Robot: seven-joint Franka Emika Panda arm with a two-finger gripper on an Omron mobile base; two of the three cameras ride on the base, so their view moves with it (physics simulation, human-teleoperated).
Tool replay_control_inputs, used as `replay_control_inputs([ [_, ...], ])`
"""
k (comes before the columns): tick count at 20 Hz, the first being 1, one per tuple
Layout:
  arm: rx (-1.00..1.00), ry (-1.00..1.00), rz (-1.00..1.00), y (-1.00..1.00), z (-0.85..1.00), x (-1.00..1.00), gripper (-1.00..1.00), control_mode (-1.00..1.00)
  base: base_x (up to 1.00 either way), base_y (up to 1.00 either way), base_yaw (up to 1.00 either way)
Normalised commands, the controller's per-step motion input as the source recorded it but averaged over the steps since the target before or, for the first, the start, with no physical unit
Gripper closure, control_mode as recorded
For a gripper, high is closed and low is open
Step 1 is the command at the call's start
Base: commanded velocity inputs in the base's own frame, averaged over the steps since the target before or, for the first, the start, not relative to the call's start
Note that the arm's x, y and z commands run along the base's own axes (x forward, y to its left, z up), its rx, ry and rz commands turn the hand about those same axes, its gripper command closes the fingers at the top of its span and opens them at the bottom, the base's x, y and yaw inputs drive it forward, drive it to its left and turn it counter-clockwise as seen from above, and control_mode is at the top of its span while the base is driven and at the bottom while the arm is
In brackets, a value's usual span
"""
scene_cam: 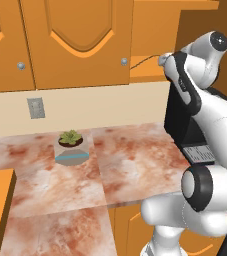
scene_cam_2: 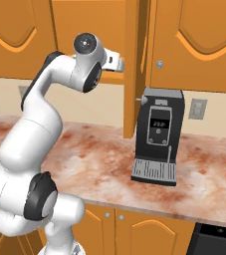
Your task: Open the cabinet and move the ladle to the pot. Then close the cabinet.
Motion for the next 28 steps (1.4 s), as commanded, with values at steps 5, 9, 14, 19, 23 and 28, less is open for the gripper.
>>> replay_control_inputs([
  [5,0.0,0.0,0.0,-0.04,0.0,0.5,-1.0,-1.0,0.0,0.0,0.0],
  [9,0.0,0.0,0.01,-0.03,-0.01,0.5,-1.0,-1.0,0.0,0.0,0.0],
  [14,0.0,-0.02,0.04,-0.09,-0.11,0.4,-1.0,-1.0,0.0,0.0,0.0],
  [19,0.0,-0.03,0.05,-0.18,-0.16,0.23,-1.0,-1.0,0.0,0.0,0.0],
  [23,0.0,-0.04,0.05,-0.14,-0.11,0.23,-1.0,-1.0,0.0,0.0,0.0],
  [28,0.0,-0.04,0.04,0.0,0.0,0.33,-1.0,-1.0,0.0,0.0,0.0],
])
